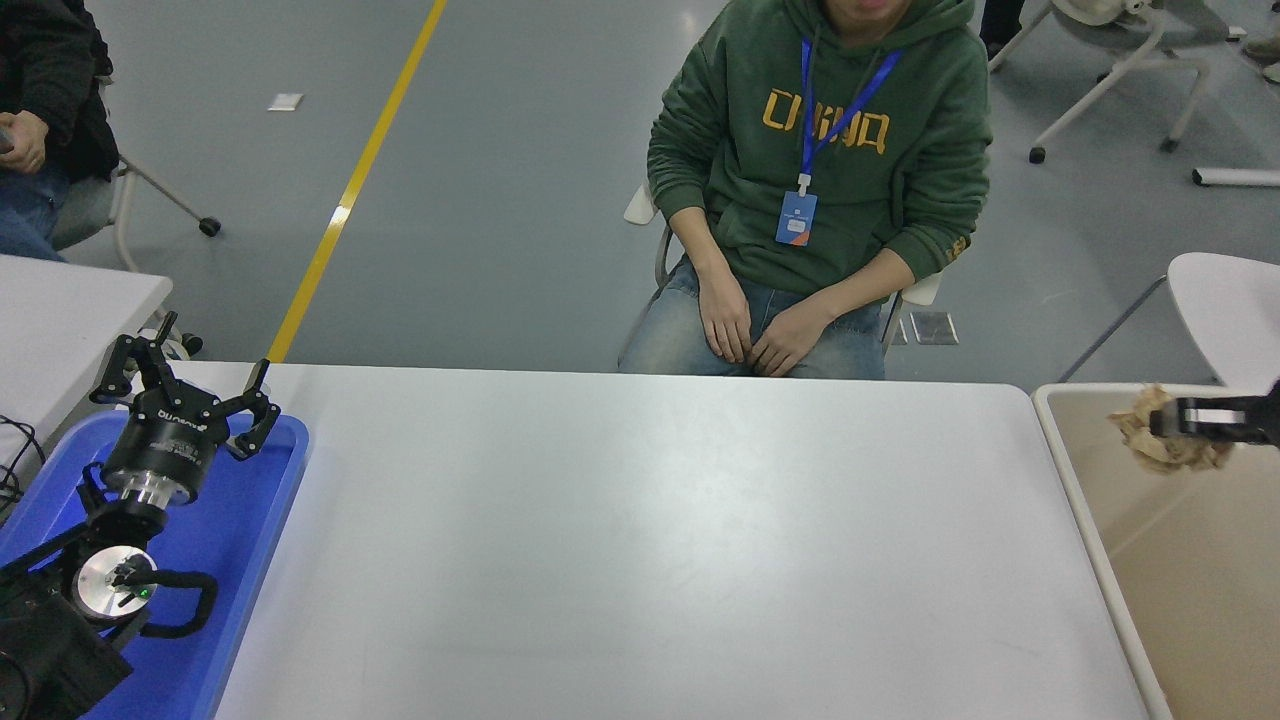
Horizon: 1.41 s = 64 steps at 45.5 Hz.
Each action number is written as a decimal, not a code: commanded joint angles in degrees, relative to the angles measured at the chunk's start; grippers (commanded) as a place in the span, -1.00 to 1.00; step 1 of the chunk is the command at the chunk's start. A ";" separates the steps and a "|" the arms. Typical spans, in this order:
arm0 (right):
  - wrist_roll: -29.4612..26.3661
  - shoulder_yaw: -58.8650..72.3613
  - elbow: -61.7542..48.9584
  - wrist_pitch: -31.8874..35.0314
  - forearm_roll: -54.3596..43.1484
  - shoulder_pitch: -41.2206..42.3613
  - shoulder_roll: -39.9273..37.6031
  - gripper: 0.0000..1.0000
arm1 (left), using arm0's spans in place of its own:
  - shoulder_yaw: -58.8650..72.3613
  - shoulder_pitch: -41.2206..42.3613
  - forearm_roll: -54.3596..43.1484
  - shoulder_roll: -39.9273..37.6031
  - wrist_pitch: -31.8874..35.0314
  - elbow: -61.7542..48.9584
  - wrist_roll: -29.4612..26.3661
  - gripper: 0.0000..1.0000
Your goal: Clean the table surface
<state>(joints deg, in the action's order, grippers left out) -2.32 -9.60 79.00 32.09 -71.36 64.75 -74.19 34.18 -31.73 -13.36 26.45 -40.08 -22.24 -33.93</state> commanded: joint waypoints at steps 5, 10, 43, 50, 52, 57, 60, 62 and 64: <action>0.03 -1.30 0.72 6.41 1.40 5.21 -6.23 -1.00 | 0.01 0.00 0.00 0.00 0.00 0.00 0.00 1.00; 0.03 -1.21 0.63 6.41 1.40 5.12 -5.97 -1.00 | 0.01 0.00 0.00 0.00 0.00 0.00 0.00 1.00; -0.23 2.48 -31.43 -17.93 5.78 -11.83 15.56 -1.00 | 0.01 0.00 0.00 0.00 0.00 0.00 0.00 1.00; -0.14 1.78 -41.98 -23.64 11.93 -16.31 22.59 -1.00 | 0.01 0.00 0.00 0.00 0.00 0.00 0.00 1.00; -0.14 1.78 -45.58 -26.18 14.91 -18.42 25.39 -1.00 | 0.01 0.00 0.00 0.00 0.00 0.00 0.00 1.00; -0.14 1.69 -49.99 -30.76 19.14 -21.94 29.80 -1.00 | 0.01 0.00 0.00 0.00 0.00 0.00 0.00 1.00; -0.14 1.69 -51.92 -33.22 21.17 -23.87 31.91 -1.00 | 0.01 0.00 0.00 0.00 0.00 0.00 0.00 1.00; -0.14 1.60 -53.33 -34.89 22.40 -25.19 33.14 -1.00 | 0.01 0.00 0.00 0.00 0.00 0.00 0.00 1.00; -0.14 1.43 -55.08 -36.30 23.54 -26.34 34.81 -1.00 | 0.01 0.00 0.00 0.00 0.00 0.00 0.00 1.00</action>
<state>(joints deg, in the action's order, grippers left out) -2.45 -7.79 34.13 5.00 -55.40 45.70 -48.26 34.19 -31.73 -13.36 26.46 -40.08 -22.23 -33.93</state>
